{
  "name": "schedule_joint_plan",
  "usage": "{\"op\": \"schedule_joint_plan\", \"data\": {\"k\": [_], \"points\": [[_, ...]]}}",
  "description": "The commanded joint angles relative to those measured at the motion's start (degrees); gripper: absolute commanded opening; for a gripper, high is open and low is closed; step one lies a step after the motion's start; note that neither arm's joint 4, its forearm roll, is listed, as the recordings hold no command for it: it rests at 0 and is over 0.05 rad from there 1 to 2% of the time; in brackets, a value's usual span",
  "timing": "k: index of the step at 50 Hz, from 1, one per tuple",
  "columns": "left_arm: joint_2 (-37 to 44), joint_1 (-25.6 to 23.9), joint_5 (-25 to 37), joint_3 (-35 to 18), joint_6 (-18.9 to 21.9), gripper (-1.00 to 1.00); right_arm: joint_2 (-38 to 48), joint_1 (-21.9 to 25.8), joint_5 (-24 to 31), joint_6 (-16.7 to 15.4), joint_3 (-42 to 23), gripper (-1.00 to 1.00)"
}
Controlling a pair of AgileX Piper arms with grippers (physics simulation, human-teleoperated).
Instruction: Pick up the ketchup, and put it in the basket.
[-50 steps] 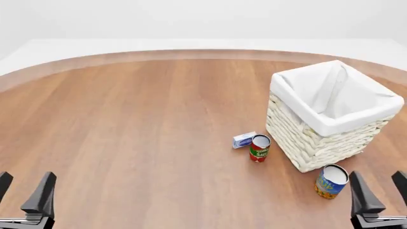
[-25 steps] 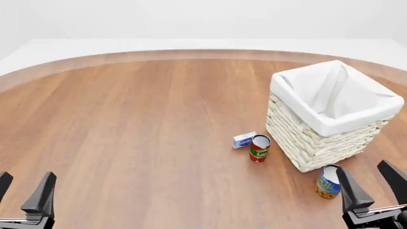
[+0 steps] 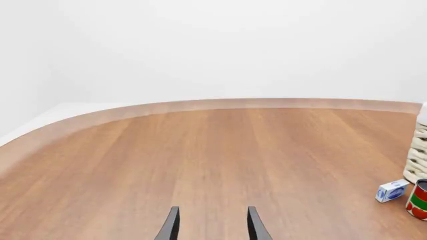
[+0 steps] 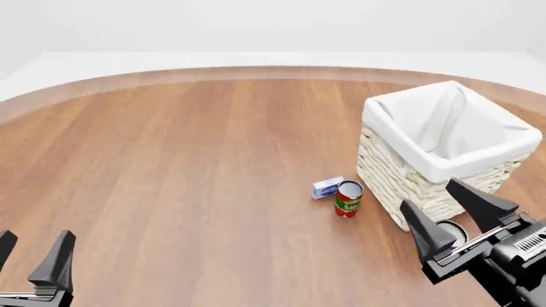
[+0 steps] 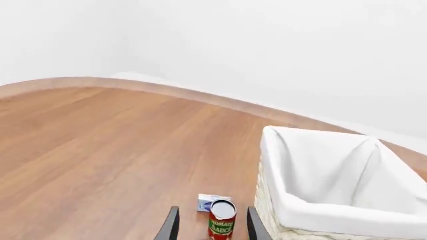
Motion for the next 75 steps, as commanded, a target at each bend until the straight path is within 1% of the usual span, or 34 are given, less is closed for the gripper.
{"op": "schedule_joint_plan", "data": {"k": [1, 3, 4, 5, 8, 9, 17, 22, 26, 31, 33, 34, 35, 38, 42, 44, 45, 47, 57, 70, 75], "points": [[0.0, 0.0, 0.0, 0.0, 0.0, 1.0, 10.54, 7.3, -6.22, -0.03, -2.92, 1.0], [0.0, 0.0, 0.0, 0.0, 0.0, 1.0, 11.39, 7.84, -6.54, -0.29, -3.25, 1.0], [0.0, 0.0, 0.0, 0.0, 0.0, 1.0, 13.13, 9.75, -6.98, -0.44, -4.0, 1.0], [0.0, 0.0, 0.0, 0.0, 0.0, 1.0, 13.17, 9.75, -7.02, -0.45, -4.01, 1.0], [0.0, 0.0, 0.0, 0.0, 0.0, 1.0, 15.7, 11.92, -7.78, -0.91, -5.11, 1.0], [0.0, 0.0, 0.0, 0.0, 0.0, 1.0, 17.18, 13.91, -8.14, -0.8, -5.87, 1.0], [0.0, 0.0, 0.0, 0.0, 0.0, 1.0, 20.8, 17.85, -8.77, -1.2, -7.73, 1.0], [0.0, 0.0, 0.0, 0.0, 0.0, 1.0, 22.17, 19.84, -8.69, -0.87, -8.78, 1.0], [0.0, 0.0, 0.0, 0.0, 0.0, 1.0, 23.14, 22.05, -8.99, 0.01, -9.64, 1.0], [0.0, 0.0, 0.0, 0.0, 0.0, 1.0, 25.54, 24.14, -9.36, -0.24, -10.96, 1.0], [0.0, 0.0, 0.0, 0.0, 0.0, 1.0, 26.34, 25.37, -9.82, 0.08, -11.34, 1.0], [0.0, 0.0, 0.0, 0.0, 0.0, 1.0, 26.3, 25.89, -10.09, 0.79, -11.43, 1.0], [0.0, 0.0, 0.0, 0.0, 0.0, 1.0, 27.35, 26.31, -10.26, 0.39, -11.81, 1.0], [0.0, 0.0, 0.0, 0.0, 0.0, 1.0, 29.89, 28.64, -10.72, 0.47, -13.28, 1.0], [0.0, 0.0, 0.0, 0.0, 0.0, 1.0, 31.89, 29.52, -11.03, 0.68, -14.38, 1.0], [0.0, 0.0, 0.0, 0.0, 0.0, 1.0, 32.85, 30.39, -11.35, 1.13, -14.62, 1.0], [0.0, 0.0, 0.0, 0.0, 0.0, 1.0, 33.66, 31.56, -11.4, 2.06, -14.91, 1.0], [0.0, 0.0, 0.0, 0.0, 0.0, 1.0, 34.12, 32.09, -11.26, 1.83, -15.27, 1.0], [0.0, 0.0, 0.0, 0.0, 0.0, 1.0, 38.47, 36.16, -10.96, 3.68, -17.7, 1.0], [0.0, 0.0, 0.0, 0.0, 0.0, 1.0, 42.07, 40.25, -10.12, 4.15, -20.57, 1.0], [0.0, 0.0, 0.0, 0.0, 0.0, 1.0, 42.91, 41.82, -9.36, 4.88, -21.68, 1.0]]}}
